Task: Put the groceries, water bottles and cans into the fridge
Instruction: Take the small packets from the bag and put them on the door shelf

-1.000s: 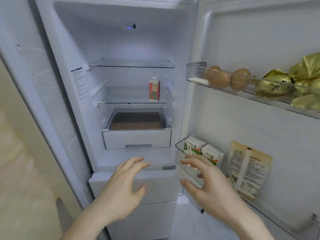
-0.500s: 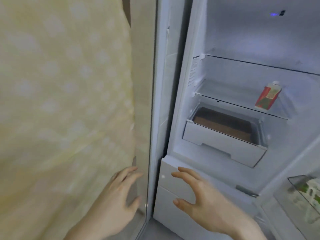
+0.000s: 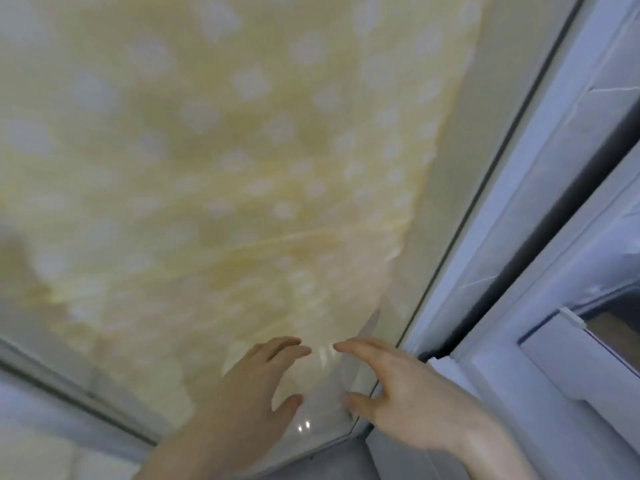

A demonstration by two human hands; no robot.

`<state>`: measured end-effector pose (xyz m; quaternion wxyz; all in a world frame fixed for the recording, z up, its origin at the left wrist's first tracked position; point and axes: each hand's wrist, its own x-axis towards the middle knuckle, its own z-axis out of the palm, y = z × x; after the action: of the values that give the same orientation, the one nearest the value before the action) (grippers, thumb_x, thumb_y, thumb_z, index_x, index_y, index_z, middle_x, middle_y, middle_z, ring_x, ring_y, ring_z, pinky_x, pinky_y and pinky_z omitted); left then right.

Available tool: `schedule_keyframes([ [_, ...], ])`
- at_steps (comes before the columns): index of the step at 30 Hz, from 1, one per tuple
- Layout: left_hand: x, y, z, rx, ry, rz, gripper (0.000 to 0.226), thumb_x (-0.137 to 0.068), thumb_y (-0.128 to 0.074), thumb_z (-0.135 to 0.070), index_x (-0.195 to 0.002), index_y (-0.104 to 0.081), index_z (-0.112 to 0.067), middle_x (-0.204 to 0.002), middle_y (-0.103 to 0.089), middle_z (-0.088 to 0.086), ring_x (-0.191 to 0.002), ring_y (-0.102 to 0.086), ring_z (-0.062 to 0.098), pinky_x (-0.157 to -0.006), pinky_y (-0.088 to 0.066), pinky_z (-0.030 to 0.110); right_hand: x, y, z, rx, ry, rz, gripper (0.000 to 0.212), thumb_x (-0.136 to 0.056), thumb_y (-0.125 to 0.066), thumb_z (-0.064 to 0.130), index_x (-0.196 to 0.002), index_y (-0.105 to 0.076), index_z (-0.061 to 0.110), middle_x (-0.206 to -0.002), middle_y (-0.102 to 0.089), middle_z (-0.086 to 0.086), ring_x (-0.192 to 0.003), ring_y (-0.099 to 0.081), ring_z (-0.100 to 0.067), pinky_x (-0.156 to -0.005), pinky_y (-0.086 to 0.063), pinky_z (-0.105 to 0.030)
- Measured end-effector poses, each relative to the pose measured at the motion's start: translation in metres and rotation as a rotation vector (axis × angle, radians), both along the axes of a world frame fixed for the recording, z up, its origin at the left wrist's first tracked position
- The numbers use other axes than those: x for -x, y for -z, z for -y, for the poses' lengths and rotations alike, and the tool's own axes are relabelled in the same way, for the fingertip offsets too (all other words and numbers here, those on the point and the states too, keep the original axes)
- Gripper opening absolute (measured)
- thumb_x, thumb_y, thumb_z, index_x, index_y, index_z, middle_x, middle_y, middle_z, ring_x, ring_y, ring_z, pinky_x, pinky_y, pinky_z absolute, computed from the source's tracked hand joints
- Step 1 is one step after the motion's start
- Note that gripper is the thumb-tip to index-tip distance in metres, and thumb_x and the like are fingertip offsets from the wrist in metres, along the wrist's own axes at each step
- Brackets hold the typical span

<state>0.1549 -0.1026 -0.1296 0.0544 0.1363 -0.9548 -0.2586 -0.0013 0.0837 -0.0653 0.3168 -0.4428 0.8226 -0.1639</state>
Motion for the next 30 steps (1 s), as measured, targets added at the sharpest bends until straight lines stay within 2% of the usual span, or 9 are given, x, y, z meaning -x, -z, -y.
schedule_keyframes([
  [3, -0.04, 0.008, 0.001, 0.006, -0.167, 0.067, 0.063, -0.094, -0.057, -0.047, -0.15, -0.028, -0.047, -0.156, -0.016, -0.033, -0.143, -0.023, -0.003, -0.111, -0.02, 0.01, -0.001, 0.0, 0.02, -0.062, -0.158, 0.037, 0.066, -0.098, -0.056, 0.055, -0.155, -0.021, 0.054, -0.159, -0.016, 0.036, -0.146, -0.026, 0.001, -0.116, -0.028, -0.023],
  [6, -0.094, 0.011, 0.002, 0.038, -0.347, 0.11, 0.067, -0.094, -0.056, -0.051, -0.153, -0.025, -0.044, -0.162, -0.01, -0.024, -0.148, -0.018, 0.003, -0.112, -0.012, 0.01, -0.019, 0.005, 0.049, -0.062, -0.348, 0.01, 0.062, -0.101, -0.05, 0.056, -0.154, -0.018, 0.056, -0.159, -0.011, 0.037, -0.147, -0.027, 0.0, -0.119, -0.027, -0.027],
  [12, -0.212, -0.004, -0.01, 0.095, -0.763, 0.114, 0.068, -0.096, -0.051, -0.057, -0.155, -0.019, -0.045, -0.164, 0.008, -0.023, -0.155, -0.002, 0.011, -0.124, -0.013, 0.027, -0.096, 0.001, 0.111, 0.086, -0.693, -0.113, 0.057, -0.103, -0.048, 0.051, -0.154, -0.023, 0.052, -0.161, -0.012, 0.034, -0.148, -0.023, 0.005, -0.112, -0.019, -0.01],
  [15, -0.273, -0.01, -0.025, 0.109, -0.951, 0.083, 0.072, -0.09, -0.046, -0.059, -0.155, -0.022, -0.043, -0.162, 0.012, -0.024, -0.156, 0.003, 0.014, -0.123, -0.008, 0.027, -0.151, -0.004, 0.138, 0.145, -0.82, -0.103, 0.057, -0.103, -0.046, 0.052, -0.154, -0.022, 0.051, -0.161, -0.01, 0.035, -0.15, -0.02, 0.004, -0.121, -0.021, -0.021],
  [18, -0.334, -0.019, -0.045, 0.144, -1.137, 0.096, 0.073, -0.094, -0.049, -0.06, -0.157, -0.013, -0.045, -0.164, 0.019, -0.02, -0.155, 0.012, 0.014, -0.124, -0.008, 0.033, -0.213, -0.007, 0.162, 0.19, -0.934, -0.106, 0.059, -0.103, -0.045, 0.054, -0.156, -0.02, 0.05, -0.162, -0.002, 0.036, -0.152, -0.014, 0.003, -0.123, -0.02, -0.026],
  [20, -0.375, -0.022, -0.061, 0.157, -1.235, 0.107, 0.076, -0.092, -0.045, -0.064, -0.157, -0.012, -0.044, -0.164, 0.02, -0.018, -0.155, 0.013, 0.015, -0.125, -0.007, 0.035, -0.256, -0.009, 0.174, 0.195, -1.013, -0.084, 0.061, -0.103, -0.045, 0.054, -0.157, -0.016, 0.05, -0.163, 0.004, 0.036, -0.153, -0.01, 0.001, -0.124, -0.02, -0.031],
  [23, -0.429, -0.023, -0.089, 0.159, -1.353, 0.137, 0.083, -0.081, -0.028, -0.072, -0.158, -0.016, -0.04, -0.164, 0.019, -0.018, -0.156, 0.011, 0.017, -0.126, -0.004, 0.036, -0.316, -0.008, 0.185, 0.217, -1.137, -0.083, 0.065, -0.102, -0.045, 0.055, -0.158, -0.012, 0.049, -0.163, 0.007, 0.035, -0.155, -0.005, -0.002, -0.125, -0.02, -0.033],
  [27, -0.487, -0.024, -0.123, 0.161, -1.522, 0.181, 0.081, -0.083, -0.031, -0.065, -0.158, -0.015, -0.039, -0.166, 0.019, -0.012, -0.156, 0.013, 0.018, -0.127, -0.003, 0.038, -0.385, -0.009, 0.187, 0.211, -1.268, -0.06, 0.067, -0.103, -0.046, 0.053, -0.16, -0.011, 0.046, -0.164, 0.01, 0.034, -0.155, -0.001, 0.001, -0.126, -0.016, -0.031],
  [30, -0.52, -0.024, -0.141, 0.156, -1.615, 0.21, 0.088, -0.076, -0.023, -0.071, -0.158, -0.021, -0.038, -0.168, 0.013, -0.011, -0.157, 0.007, 0.02, -0.127, 0.0, 0.035, -0.43, -0.01, 0.189, 0.2, -1.354, -0.044, 0.067, -0.103, -0.046, 0.051, -0.16, -0.011, 0.044, -0.164, 0.01, 0.032, -0.154, 0.001, 0.001, -0.126, -0.014, -0.03],
])
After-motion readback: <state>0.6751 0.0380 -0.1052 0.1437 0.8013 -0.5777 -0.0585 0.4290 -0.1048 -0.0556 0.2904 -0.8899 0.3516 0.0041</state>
